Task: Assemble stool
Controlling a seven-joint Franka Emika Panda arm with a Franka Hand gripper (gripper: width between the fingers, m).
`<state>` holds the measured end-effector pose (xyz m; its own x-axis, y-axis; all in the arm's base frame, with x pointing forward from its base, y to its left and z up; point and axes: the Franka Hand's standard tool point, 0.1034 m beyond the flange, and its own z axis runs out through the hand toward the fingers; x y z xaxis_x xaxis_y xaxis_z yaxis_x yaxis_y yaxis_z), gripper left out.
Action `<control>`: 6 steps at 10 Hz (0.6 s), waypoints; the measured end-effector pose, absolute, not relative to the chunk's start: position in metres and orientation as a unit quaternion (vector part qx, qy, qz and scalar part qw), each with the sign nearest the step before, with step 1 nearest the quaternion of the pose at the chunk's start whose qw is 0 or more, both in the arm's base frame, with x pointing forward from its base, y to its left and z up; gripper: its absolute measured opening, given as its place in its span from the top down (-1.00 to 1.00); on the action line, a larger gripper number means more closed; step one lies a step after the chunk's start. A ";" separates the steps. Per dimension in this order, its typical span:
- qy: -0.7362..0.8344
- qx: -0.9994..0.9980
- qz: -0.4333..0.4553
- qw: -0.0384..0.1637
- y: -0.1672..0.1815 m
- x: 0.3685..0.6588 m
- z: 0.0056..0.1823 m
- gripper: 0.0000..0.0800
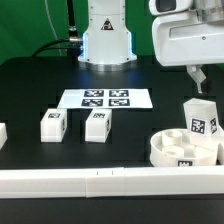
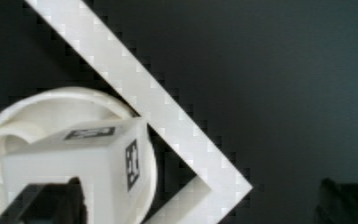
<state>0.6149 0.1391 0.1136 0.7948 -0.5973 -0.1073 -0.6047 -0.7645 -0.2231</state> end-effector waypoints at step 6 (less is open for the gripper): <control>-0.044 -0.996 -0.037 0.075 0.136 0.617 0.113 -0.62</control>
Offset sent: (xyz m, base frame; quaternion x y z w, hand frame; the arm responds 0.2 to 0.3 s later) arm 0.0005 -0.0074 -0.0031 -0.0672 0.0261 -0.4262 0.9018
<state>0.6167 0.1363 0.1126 0.9935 0.0817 0.0798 0.0927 -0.9849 -0.1459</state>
